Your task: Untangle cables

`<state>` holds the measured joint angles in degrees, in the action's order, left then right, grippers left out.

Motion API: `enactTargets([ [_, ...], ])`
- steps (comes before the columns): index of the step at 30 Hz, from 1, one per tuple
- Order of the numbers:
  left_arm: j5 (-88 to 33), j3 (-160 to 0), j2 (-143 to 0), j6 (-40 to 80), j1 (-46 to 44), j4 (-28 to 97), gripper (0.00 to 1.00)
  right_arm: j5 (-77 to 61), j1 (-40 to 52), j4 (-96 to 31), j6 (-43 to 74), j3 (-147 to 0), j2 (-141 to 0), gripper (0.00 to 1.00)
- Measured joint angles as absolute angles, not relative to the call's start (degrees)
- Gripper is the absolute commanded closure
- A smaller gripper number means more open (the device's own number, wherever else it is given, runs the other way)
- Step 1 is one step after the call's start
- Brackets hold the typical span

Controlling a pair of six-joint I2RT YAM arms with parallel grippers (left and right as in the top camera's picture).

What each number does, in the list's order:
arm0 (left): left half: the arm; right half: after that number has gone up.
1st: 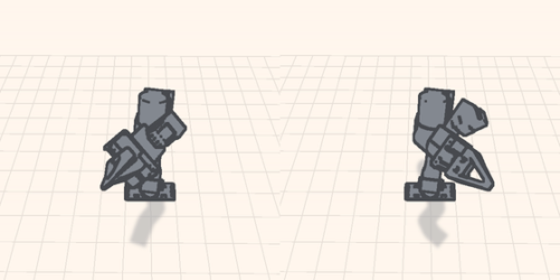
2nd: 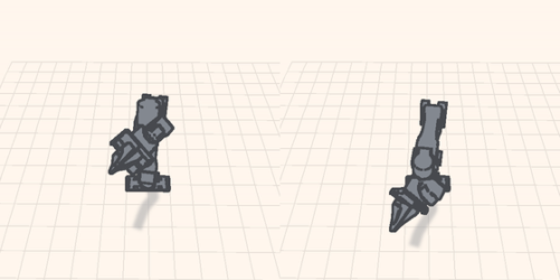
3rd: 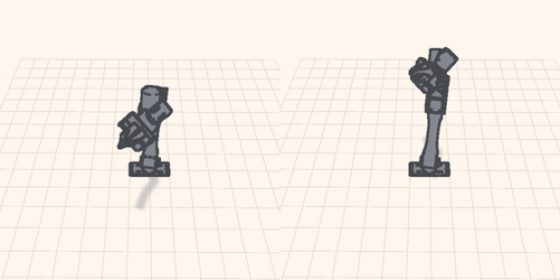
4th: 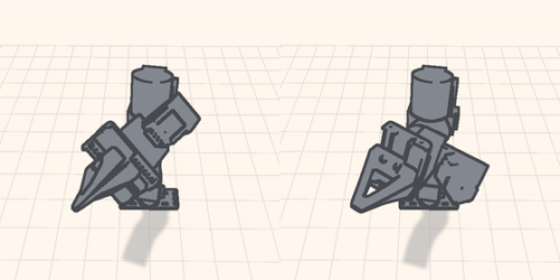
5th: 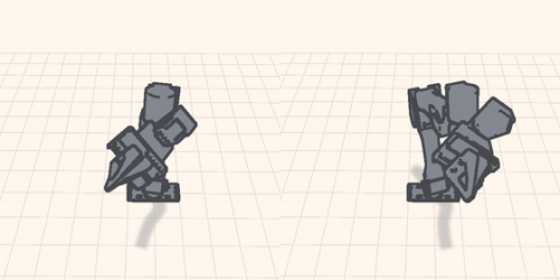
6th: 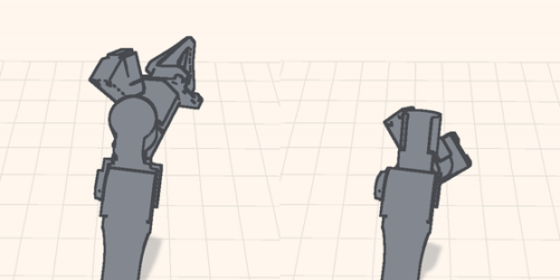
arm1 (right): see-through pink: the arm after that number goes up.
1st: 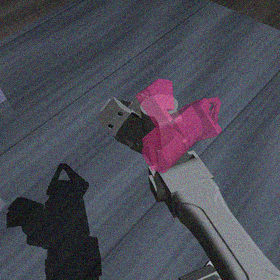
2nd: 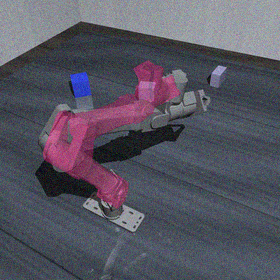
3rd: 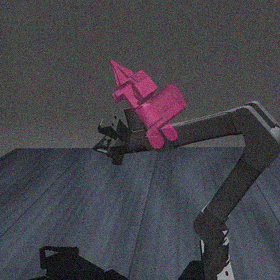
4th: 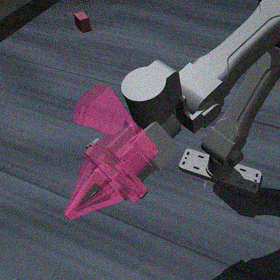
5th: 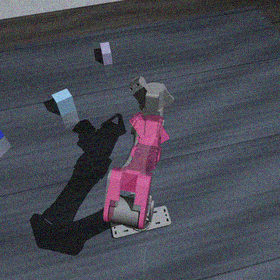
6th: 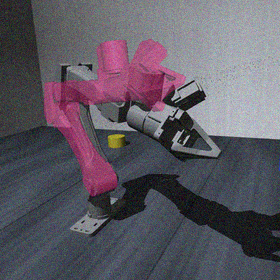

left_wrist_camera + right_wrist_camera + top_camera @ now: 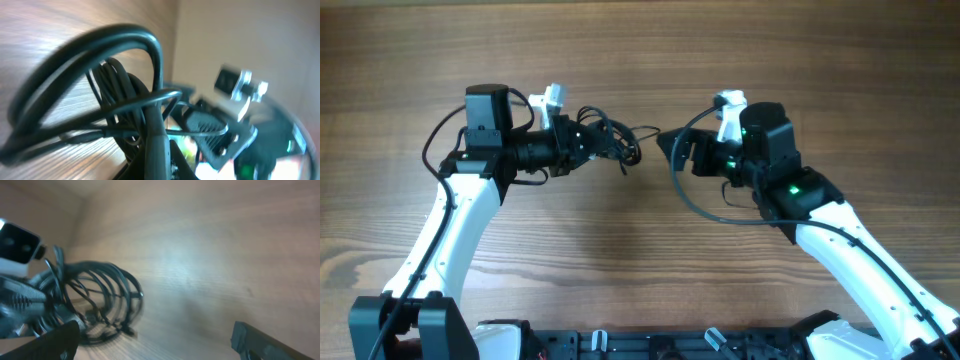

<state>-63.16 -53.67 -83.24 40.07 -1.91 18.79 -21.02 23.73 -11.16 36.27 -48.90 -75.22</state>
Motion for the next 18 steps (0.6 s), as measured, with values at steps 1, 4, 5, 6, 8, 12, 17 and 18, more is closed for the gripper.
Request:
enactTargets([
  [1,-61.08,-53.67,-83.24,43.99,-1.91,18.72,0.96,-20.91,23.51,-13.41,38.33,-48.9,-75.22,0.0],
  [4,-54.98,-53.67,-83.24,56.34,-1.91,18.74,0.96,-20.93,24.21,-17.21,44.71,-48.88,-75.29,0.0],
  [5,-53.8,-53.67,-83.24,59.22,-1.91,18.76,0.96,-20.93,24.71,-17.8,46.48,-48.88,-75.42,0.0],
  [6,-52.49,-53.67,-83.24,62.46,-1.91,18.72,0.96,-21.08,25.61,-17.98,49.15,-48.88,-75.79,0.01],
  [8,-50.83,-53.67,-83.24,67.53,-1.91,18.59,0.96,-21.3,27.22,-16.56,52.82,-48.77,-76.6,0.05],
  [12,-49.15,-53.67,-83.24,77.62,-1.91,18.39,0.96,-21.04,32.08,-5.19,56.99,-47.46,-79.68,0.13],
  [17,-48.62,-53.67,-83.24,90.98,-1.91,18.37,0.96,-18.5,37.54,5.1,60.25,-46.06,-86.26,0.16],
  [18,-48.45,-53.67,-83.24,92.47,-1.91,18.39,0.96,-18.04,38.11,7.86,60.8,-45.91,-87.72,0.15],
])
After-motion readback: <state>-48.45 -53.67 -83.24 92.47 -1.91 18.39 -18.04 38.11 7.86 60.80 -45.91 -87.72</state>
